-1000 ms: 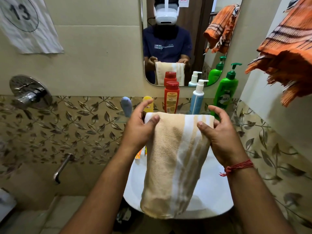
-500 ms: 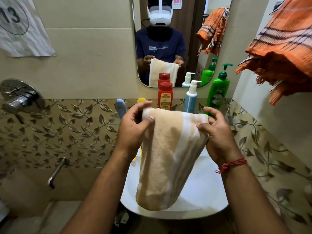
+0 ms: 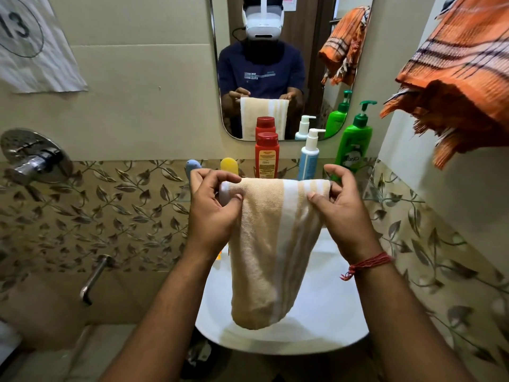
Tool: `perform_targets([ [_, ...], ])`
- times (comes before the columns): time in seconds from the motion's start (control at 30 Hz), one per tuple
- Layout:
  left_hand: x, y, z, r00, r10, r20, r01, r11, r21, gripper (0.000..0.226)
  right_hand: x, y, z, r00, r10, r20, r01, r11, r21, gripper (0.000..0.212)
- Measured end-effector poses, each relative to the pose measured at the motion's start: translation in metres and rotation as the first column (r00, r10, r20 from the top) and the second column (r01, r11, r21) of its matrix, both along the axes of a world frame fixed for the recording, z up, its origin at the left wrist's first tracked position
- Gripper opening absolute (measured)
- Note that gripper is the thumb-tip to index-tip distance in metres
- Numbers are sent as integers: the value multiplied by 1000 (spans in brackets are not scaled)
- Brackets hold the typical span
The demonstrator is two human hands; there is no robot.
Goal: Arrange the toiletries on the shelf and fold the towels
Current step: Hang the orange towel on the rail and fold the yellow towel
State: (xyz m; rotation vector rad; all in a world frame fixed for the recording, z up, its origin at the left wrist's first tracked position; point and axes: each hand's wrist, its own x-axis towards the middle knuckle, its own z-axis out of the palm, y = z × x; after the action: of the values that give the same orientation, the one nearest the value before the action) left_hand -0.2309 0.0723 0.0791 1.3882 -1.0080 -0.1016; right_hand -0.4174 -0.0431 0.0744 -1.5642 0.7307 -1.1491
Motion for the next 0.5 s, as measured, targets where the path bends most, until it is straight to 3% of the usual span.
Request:
perform_targets([
  [0.17, -2, 2, 2, 996, 58, 66, -56, 998, -41, 28, 0, 0, -3, 1000, -18, -15, 18, 999, -49, 55],
  [0.3, -1, 3, 3, 989, 44, 139, -43, 999, -11, 24, -2, -1, -4, 995, -84, -51, 72, 976, -204, 46],
  [0.5, -5, -2, 1, 931, 110, 347, -143, 987, 72, 41, -5, -5, -1, 985, -119, -125, 66, 927, -370, 39],
])
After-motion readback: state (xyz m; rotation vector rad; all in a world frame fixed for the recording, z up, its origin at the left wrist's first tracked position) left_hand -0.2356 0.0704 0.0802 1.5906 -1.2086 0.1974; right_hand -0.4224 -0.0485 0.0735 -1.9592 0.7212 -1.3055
